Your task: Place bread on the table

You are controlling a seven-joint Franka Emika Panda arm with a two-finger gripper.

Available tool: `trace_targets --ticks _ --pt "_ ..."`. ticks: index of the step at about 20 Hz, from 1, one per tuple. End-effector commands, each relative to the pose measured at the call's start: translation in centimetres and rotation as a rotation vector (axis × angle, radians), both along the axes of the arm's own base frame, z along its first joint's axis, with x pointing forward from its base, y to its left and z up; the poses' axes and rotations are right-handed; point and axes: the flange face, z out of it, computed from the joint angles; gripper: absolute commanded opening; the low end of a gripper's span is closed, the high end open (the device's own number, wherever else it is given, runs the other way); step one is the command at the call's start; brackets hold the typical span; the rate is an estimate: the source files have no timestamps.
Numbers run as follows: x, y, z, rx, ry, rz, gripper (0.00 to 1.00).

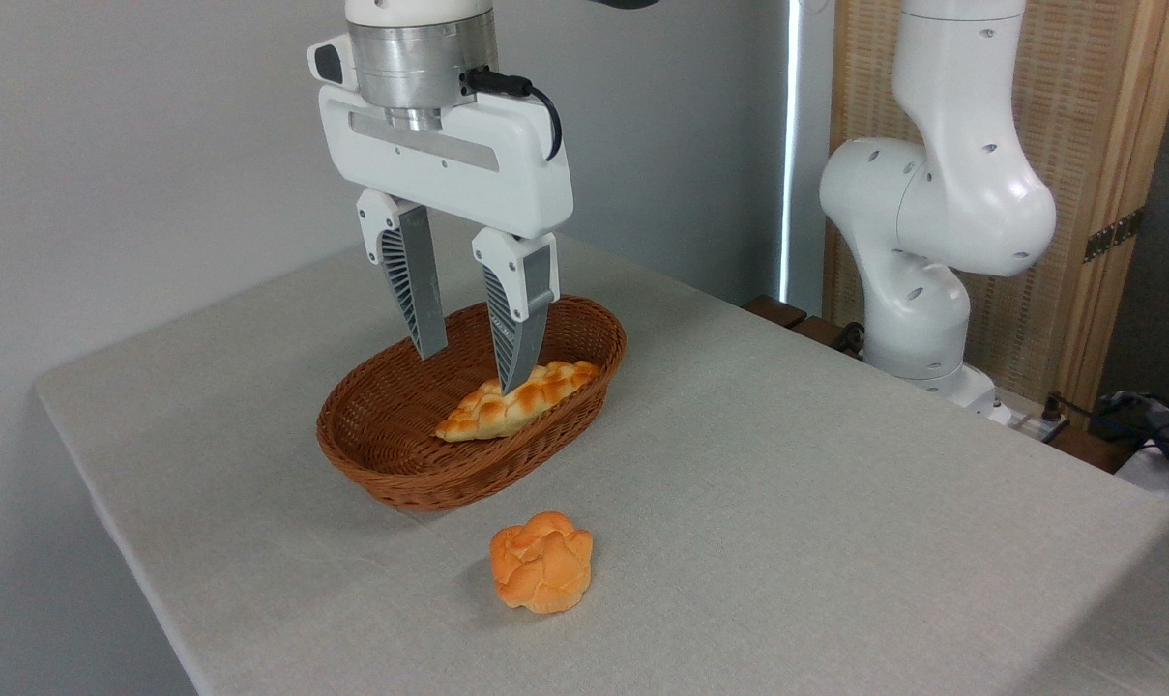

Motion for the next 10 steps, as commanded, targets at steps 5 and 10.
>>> trace_targets --ticks 5,10 --pt "0.0 -0.6 -0.4 -0.018 0.021 -0.026 1.0" --pt "0.2 -1.9 -1.4 -0.005 0.039 -0.053 1.0"
